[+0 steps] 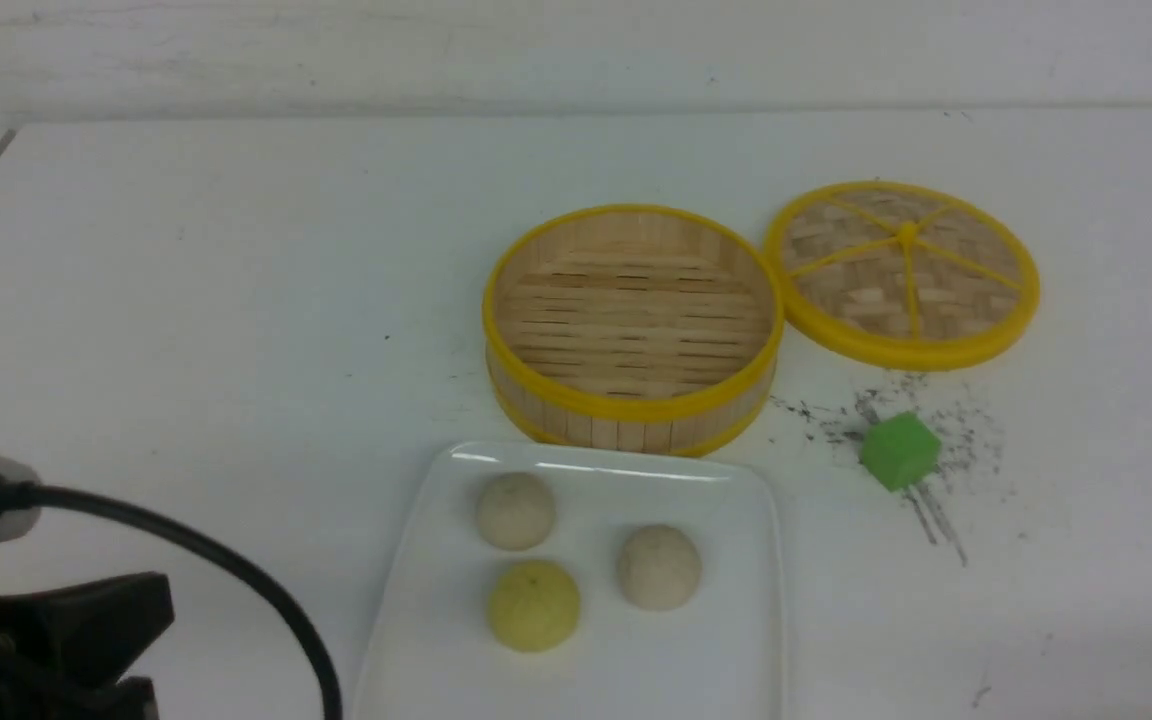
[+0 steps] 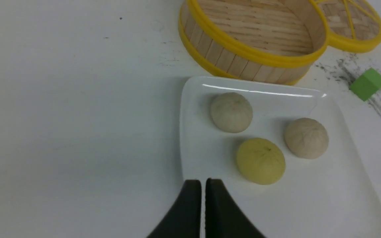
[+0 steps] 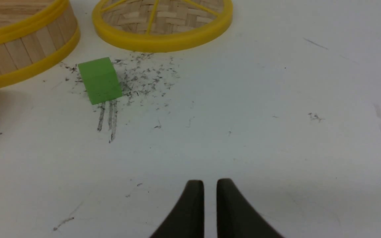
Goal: Put the steamed buns into the plate on the white tablecloth.
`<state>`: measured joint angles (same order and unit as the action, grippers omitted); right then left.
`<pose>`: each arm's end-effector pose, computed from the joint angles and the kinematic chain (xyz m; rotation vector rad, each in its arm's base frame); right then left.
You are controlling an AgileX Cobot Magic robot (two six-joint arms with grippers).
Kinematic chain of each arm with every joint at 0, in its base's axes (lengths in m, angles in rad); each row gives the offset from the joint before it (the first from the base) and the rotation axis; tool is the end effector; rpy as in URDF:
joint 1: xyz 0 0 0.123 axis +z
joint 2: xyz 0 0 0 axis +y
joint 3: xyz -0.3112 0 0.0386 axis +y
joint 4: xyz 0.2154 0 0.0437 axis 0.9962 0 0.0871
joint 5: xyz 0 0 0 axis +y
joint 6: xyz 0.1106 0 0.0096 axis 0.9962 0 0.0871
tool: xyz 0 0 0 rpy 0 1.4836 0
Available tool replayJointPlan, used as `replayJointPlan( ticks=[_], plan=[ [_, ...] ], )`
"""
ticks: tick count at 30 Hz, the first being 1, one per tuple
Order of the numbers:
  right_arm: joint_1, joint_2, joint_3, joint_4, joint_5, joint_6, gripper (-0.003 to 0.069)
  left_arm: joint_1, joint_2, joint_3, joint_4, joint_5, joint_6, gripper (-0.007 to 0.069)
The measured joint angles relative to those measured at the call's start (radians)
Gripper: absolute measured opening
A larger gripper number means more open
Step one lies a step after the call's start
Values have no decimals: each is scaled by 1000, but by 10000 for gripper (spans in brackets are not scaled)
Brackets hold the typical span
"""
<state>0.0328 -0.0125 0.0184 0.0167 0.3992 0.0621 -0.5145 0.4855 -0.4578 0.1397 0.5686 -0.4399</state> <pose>0.0094 0.0010 0.1654 0.0378 1.8891 0.0815 0.0530 -0.0204 0.2865 0.1557 2.0971 -0.4317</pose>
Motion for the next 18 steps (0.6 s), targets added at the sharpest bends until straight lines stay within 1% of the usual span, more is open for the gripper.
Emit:
replayJointPlan(
  ticks=[3, 12, 16, 18],
  plan=[
    [0, 0, 0, 0, 0, 0, 91, 0, 0, 0, 48, 28, 0, 53],
    [0, 0, 0, 0, 0, 0, 101, 0, 0, 1, 51, 44, -18, 55],
    [0, 0, 0, 0, 0, 0, 108, 10, -13, 48, 69, -77, 22, 55],
    [0, 0, 0, 0, 0, 0, 111, 44, -38, 99, 69, -163, 54, 55]
  ],
)
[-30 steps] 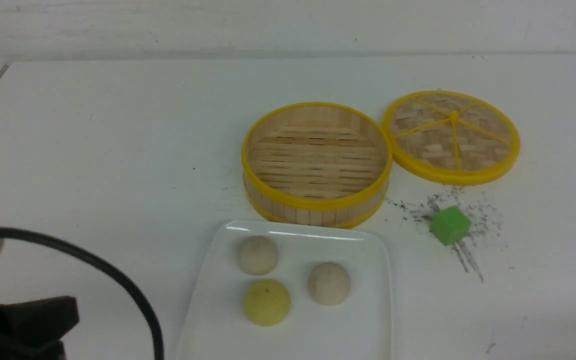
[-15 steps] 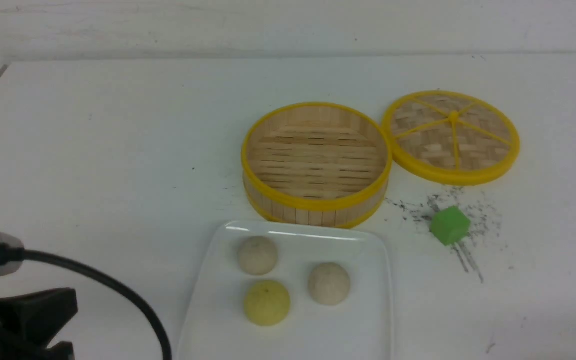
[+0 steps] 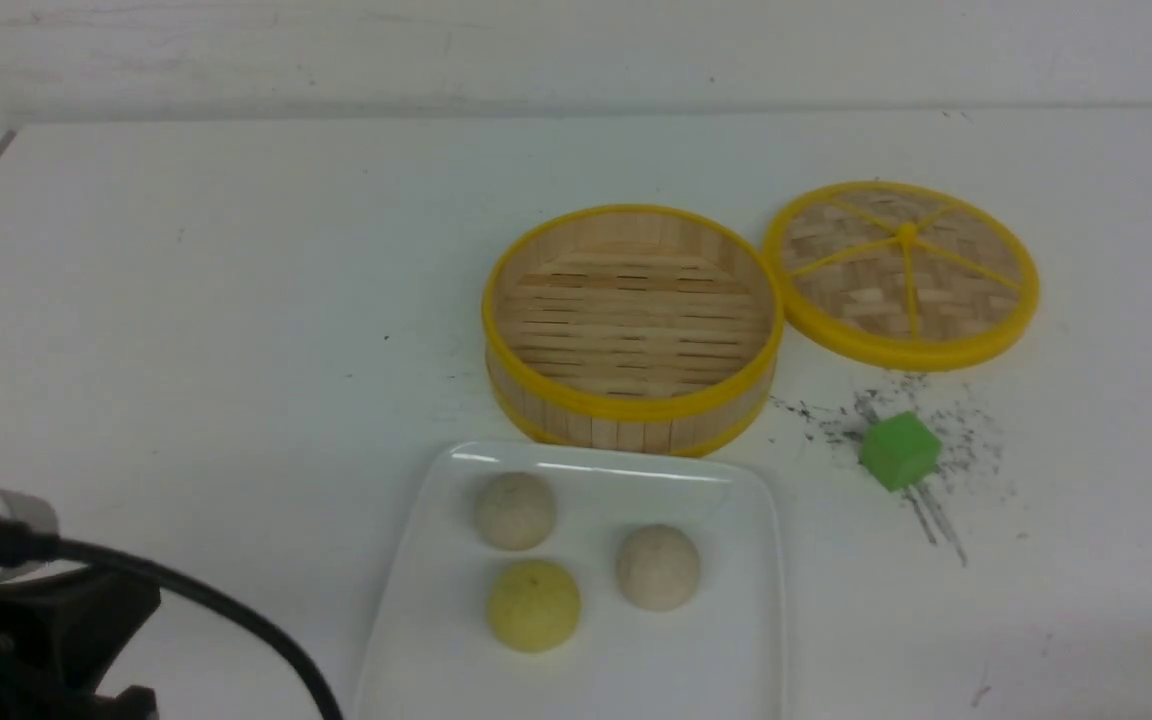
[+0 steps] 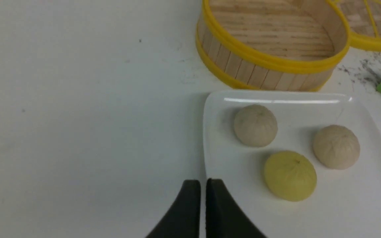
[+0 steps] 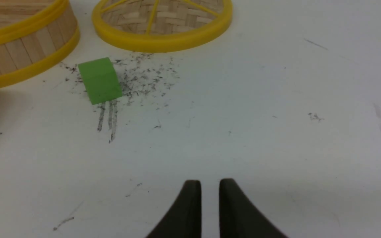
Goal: Put the steamed buns into the plate on the white tablecloth.
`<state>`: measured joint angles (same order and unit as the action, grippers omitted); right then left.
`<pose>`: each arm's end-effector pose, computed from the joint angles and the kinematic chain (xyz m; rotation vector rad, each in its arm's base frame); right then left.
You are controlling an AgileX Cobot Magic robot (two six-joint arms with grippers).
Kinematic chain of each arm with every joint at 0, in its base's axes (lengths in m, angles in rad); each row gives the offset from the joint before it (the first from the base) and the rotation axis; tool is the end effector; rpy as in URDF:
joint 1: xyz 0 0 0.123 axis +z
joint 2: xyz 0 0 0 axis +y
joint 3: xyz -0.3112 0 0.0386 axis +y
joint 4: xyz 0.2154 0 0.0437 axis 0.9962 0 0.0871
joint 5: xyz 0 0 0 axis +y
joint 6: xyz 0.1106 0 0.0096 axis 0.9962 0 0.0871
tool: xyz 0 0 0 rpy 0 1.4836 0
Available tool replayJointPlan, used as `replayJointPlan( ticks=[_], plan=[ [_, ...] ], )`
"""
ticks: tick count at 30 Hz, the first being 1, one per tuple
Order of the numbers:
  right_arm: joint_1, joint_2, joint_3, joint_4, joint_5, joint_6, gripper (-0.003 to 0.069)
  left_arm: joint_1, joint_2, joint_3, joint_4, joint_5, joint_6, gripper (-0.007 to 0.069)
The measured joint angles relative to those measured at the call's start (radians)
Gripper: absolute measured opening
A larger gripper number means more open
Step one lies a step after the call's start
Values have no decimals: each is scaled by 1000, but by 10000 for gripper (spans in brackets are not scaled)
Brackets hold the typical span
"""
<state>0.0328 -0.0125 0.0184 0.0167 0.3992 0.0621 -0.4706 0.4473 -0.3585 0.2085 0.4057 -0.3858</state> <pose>0.0094 0.0010 0.1654 0.0378 1.8891 0.0815 0.0544 -0.0175 0.2737 0.2205 1.9734 -0.3526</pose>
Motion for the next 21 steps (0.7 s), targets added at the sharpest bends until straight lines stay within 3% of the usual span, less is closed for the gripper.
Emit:
replayJointPlan(
  ticks=[7, 13, 21],
  plan=[
    [0, 0, 0, 0, 0, 0, 118, 217, -193, 218, -55, -215, 141, 66],
    [0, 0, 0, 0, 0, 0, 125, 408, -390, 369, -63, -167, 222, 72],
    [0, 0, 0, 0, 0, 0, 136, 463, -458, 386, -90, -72, 227, 76]
  ],
)
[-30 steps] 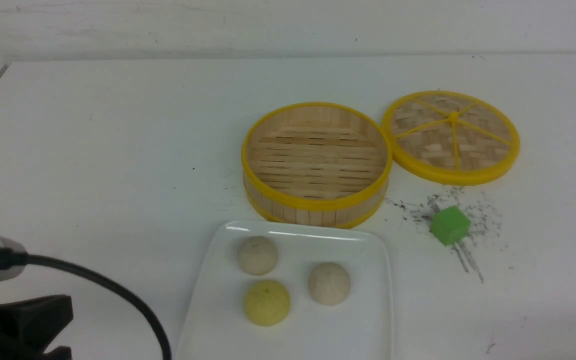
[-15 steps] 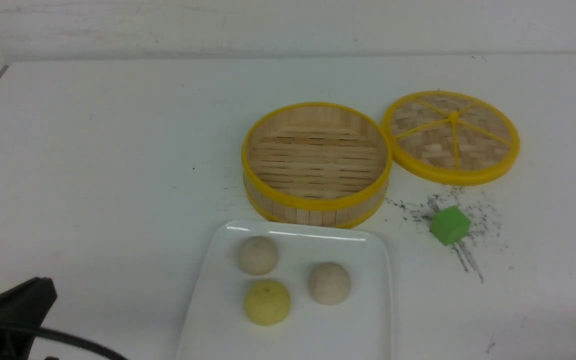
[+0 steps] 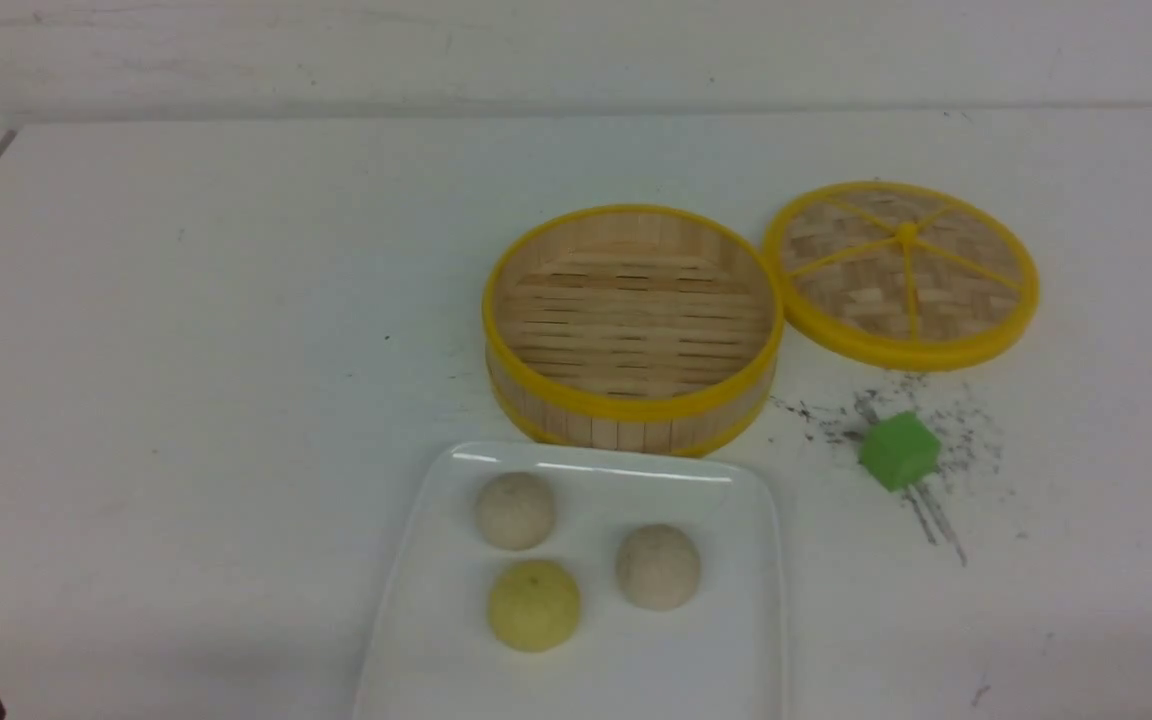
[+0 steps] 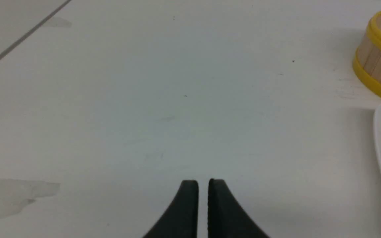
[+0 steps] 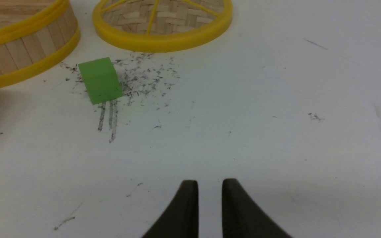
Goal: Put the steamed buns into the plate on the white tablecloth.
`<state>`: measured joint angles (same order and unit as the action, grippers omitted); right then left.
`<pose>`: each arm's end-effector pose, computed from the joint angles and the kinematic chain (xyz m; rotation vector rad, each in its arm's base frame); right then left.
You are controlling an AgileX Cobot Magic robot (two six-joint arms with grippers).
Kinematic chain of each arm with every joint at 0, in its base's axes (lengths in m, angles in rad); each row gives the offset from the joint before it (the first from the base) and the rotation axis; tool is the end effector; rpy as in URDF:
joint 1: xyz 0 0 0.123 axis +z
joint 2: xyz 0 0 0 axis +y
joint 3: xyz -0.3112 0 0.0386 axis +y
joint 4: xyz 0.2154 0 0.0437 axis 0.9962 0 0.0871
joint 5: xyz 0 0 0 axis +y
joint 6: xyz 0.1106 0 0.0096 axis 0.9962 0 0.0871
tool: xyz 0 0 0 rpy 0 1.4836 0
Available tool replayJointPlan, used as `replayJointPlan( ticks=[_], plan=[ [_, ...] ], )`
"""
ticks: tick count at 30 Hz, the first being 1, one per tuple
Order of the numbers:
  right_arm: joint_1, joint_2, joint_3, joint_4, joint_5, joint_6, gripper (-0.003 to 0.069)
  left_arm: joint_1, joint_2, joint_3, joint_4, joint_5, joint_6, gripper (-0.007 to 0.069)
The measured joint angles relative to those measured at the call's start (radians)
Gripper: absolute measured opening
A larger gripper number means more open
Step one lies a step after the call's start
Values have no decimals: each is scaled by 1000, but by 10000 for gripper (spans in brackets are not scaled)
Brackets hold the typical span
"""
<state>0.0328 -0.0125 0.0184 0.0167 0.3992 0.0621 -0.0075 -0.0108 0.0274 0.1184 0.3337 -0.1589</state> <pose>0.0094 0.0010 0.1654 0.0378 1.8891 0.0815 0.0117 0.0042 0.1697 -0.0634 1.8304 -0.0029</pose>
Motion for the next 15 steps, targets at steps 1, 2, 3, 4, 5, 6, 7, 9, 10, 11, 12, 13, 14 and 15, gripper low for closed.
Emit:
replayJointPlan(
  ticks=[1, 2, 3, 4, 5, 6, 7, 9, 10, 11, 12, 13, 14, 15],
  plan=[
    [0, 0, 0, 0, 0, 0, 137, 0, 0, 0, 0, 3, 0, 76],
    [0, 0, 0, 0, 0, 0, 139, -5, 0, 0, -1, 17, 0, 76],
    [0, 0, 0, 0, 0, 0, 140, -13, 0, 0, -2, 24, 1, 77],
    [0, 0, 0, 0, 0, 0, 141, -19, 0, 0, -2, 26, 1, 78],
    [0, 0, 0, 0, 0, 0, 144, -38, 0, -1, -3, 31, 1, 83],
    [0, 0, 0, 0, 0, 0, 144, -39, 0, -1, -3, 31, 1, 83],
    [0, 0, 0, 0, 0, 0, 146, -48, 0, -1, -3, 33, 2, 85],
    [0, 0, 0, 0, 0, 0, 148, -54, 0, -1, -3, 34, 3, 87],
    [0, 0, 0, 0, 0, 0, 149, -55, 0, -1, -3, 34, 3, 88],
    [0, 0, 0, 0, 0, 0, 151, -56, 0, -1, -3, 34, 3, 89],
    [0, 0, 0, 0, 0, 0, 152, -58, 0, -1, -3, 34, 3, 90],
    [0, 0, 0, 0, 0, 0, 153, -60, 0, -1, -3, 34, 3, 90],
    [0, 0, 0, 0, 0, 0, 153, -66, 0, -1, -3, 34, 3, 90],
    [0, 0, 0, 0, 0, 0, 154, -74, 0, -1, -3, 34, 3, 90]
  ],
)
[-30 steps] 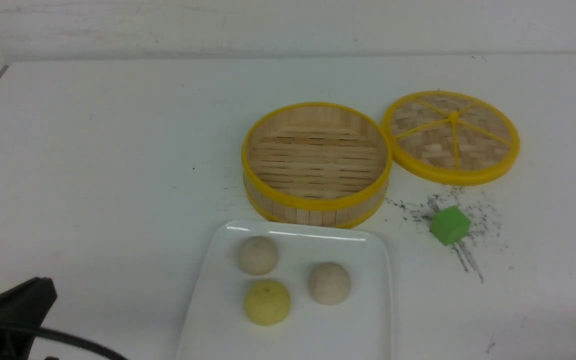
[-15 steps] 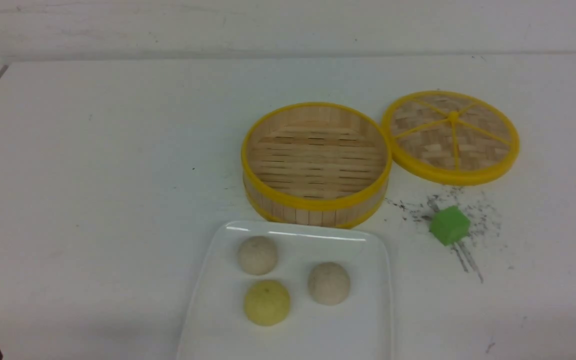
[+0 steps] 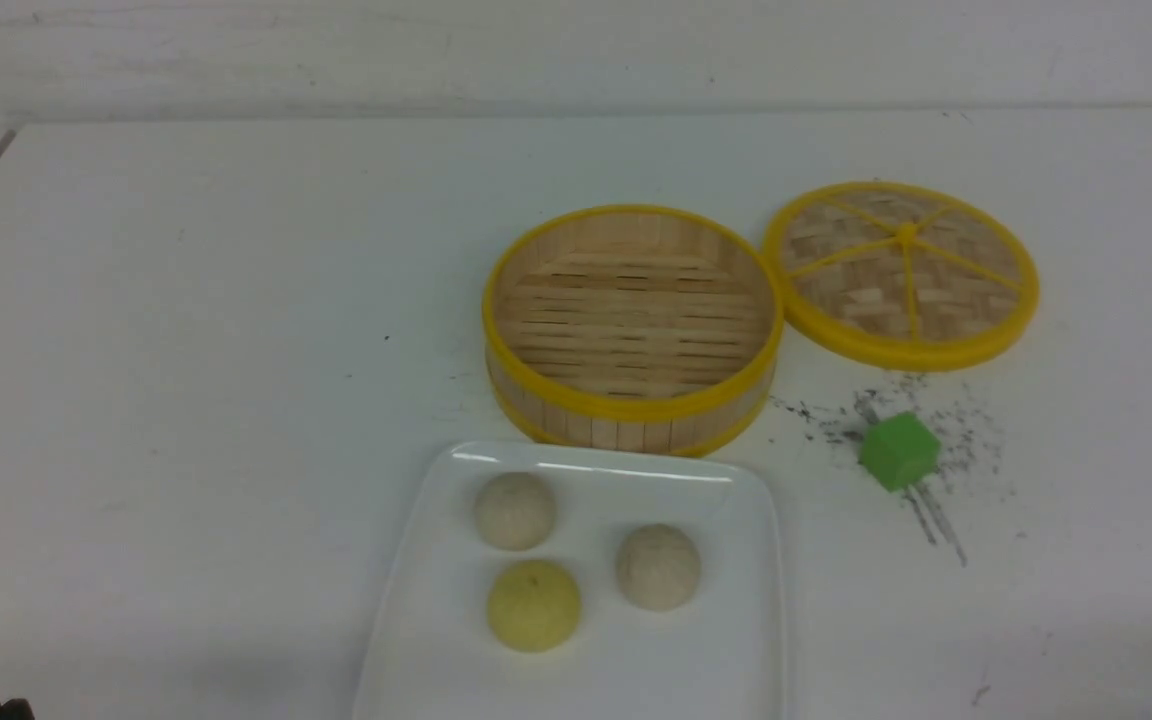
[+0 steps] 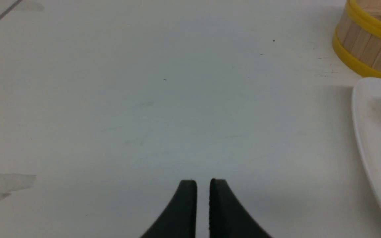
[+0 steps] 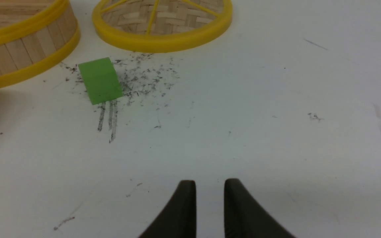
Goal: Put the steamed buns into the plate on the white tablecloth.
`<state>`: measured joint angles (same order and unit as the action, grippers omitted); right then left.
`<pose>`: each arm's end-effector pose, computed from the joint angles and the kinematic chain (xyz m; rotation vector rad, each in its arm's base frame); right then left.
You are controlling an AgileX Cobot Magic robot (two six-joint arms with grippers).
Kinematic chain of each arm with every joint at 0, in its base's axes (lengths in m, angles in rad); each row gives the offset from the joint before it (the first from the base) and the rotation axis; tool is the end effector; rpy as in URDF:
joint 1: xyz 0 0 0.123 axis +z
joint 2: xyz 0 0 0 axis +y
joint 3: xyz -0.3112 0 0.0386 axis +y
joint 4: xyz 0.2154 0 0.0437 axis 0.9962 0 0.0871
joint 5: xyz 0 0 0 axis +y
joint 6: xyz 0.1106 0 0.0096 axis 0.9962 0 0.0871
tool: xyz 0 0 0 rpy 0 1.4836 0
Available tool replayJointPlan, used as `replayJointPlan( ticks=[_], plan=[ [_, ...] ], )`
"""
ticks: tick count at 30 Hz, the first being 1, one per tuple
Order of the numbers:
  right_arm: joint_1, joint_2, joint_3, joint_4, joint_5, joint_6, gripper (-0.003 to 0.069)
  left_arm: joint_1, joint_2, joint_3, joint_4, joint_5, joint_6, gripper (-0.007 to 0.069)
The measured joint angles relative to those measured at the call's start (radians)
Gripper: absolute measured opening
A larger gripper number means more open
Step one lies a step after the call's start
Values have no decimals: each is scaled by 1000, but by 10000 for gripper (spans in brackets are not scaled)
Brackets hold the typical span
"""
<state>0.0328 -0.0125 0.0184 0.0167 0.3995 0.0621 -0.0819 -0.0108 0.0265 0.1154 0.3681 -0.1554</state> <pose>0.0094 0.0010 0.1653 0.0378 1.8894 0.0815 0.0109 0.0037 0.1663 0.0033 1.8652 -0.0510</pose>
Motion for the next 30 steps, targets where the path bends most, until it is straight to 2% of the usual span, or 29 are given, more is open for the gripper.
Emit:
replayJointPlan(
  ticks=[9, 16, 30],
  plan=[
    [0, 0, 0, 0, 0, 0, 165, -25, 0, 0, 0, 1, 0, 90],
    [0, 0, 0, 0, 0, 0, 175, 43, 0, 0, 0, 1, 0, 90],
    [0, 0, 0, 0, 0, 0, 187, 44, -1, 0, 0, 2, 0, 108]
  ],
)
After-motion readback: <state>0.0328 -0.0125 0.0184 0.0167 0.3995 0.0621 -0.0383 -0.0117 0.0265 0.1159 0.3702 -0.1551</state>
